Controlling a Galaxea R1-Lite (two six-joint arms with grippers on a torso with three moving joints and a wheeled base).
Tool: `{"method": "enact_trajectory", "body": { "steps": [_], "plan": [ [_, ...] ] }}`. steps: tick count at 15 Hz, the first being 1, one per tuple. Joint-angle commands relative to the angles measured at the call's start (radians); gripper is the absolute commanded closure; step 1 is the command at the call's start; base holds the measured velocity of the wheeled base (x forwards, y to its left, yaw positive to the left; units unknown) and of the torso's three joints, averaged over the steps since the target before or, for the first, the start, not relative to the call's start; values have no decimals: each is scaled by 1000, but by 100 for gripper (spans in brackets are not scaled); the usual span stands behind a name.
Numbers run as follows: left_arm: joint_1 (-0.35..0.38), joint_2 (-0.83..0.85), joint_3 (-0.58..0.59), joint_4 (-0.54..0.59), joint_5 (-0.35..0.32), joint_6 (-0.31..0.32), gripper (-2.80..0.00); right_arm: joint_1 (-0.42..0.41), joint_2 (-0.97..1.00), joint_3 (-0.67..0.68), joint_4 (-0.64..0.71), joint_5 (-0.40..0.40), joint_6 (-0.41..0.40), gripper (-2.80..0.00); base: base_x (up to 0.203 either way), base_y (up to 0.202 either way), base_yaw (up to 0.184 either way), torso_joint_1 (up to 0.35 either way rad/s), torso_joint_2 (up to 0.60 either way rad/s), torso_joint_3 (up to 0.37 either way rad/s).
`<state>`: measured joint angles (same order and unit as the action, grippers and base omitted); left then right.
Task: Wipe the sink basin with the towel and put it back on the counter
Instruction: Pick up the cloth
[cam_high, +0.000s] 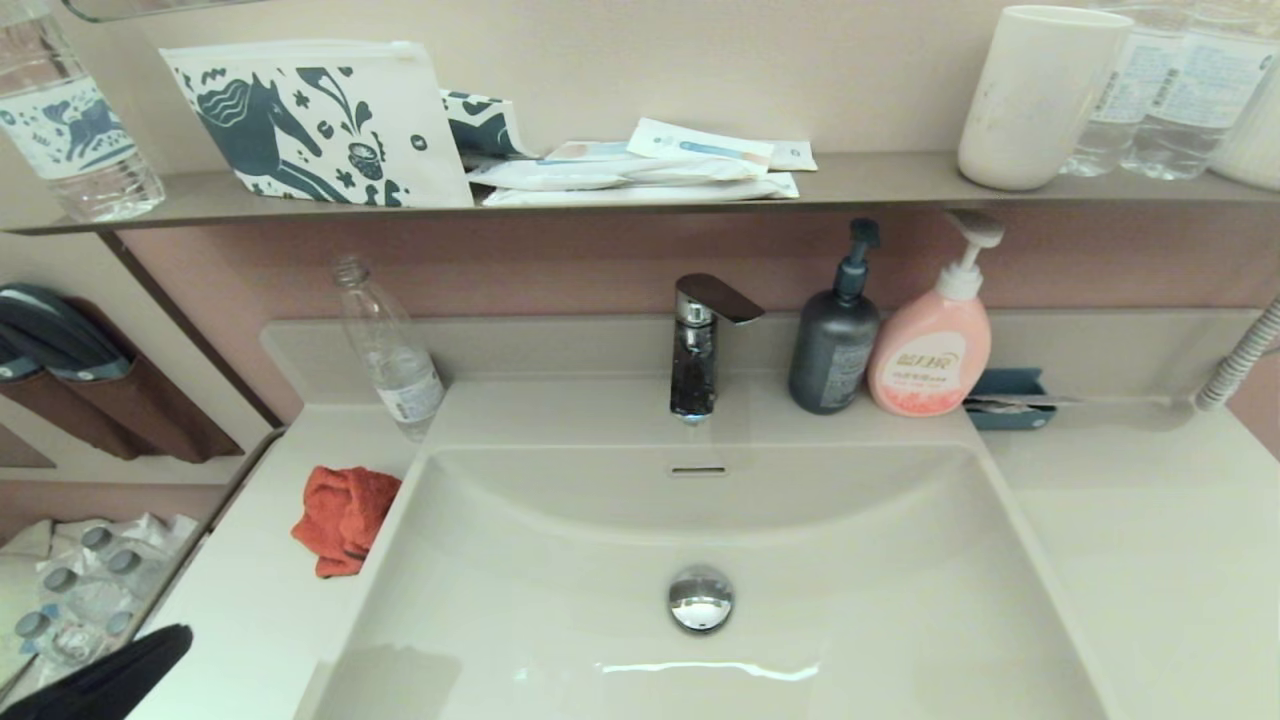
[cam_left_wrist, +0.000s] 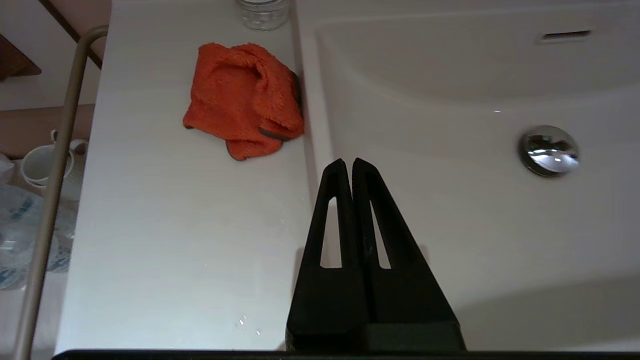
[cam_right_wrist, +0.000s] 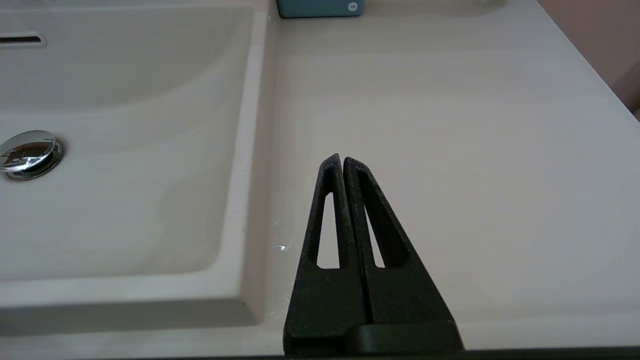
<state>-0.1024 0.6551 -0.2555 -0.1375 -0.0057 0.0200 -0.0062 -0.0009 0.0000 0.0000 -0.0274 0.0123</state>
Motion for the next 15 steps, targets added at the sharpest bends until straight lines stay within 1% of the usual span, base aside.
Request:
{"method": "enact_trajectory", "body": {
  "steps": [1,2,3,4,5,6,12,14,15],
  "plan": [
    [52,303,-44,-84,-7,40,0,0,1,0,0,0,0,0,0,0,0,0,0,0],
    [94,374,-66,-122,-32,62,0,0,1,0,0,0,0,0,0,0,0,0,0,0],
    [155,428,-91,-155,-88,87,0,0,1,0,0,0,0,0,0,0,0,0,0,0],
    [206,469,-111,-174,-174,108,0,0,1,0,0,0,0,0,0,0,0,0,0,0],
    [235,500,-124,-184,-222,119,0,0,1,0,0,0,0,0,0,0,0,0,0,0],
    [251,532,-131,-189,-248,124,0,0,1,0,0,0,0,0,0,0,0,0,0,0],
    [262,684,-169,-199,-293,136,0,0,1,0,0,0,0,0,0,0,0,0,0,0],
    [266,752,-173,-236,-295,184,0,0,1,0,0,0,0,0,0,0,0,0,0,0],
    [283,778,-174,-301,-295,204,0,0,1,0,0,0,0,0,0,0,0,0,0,0]
  ]
}}
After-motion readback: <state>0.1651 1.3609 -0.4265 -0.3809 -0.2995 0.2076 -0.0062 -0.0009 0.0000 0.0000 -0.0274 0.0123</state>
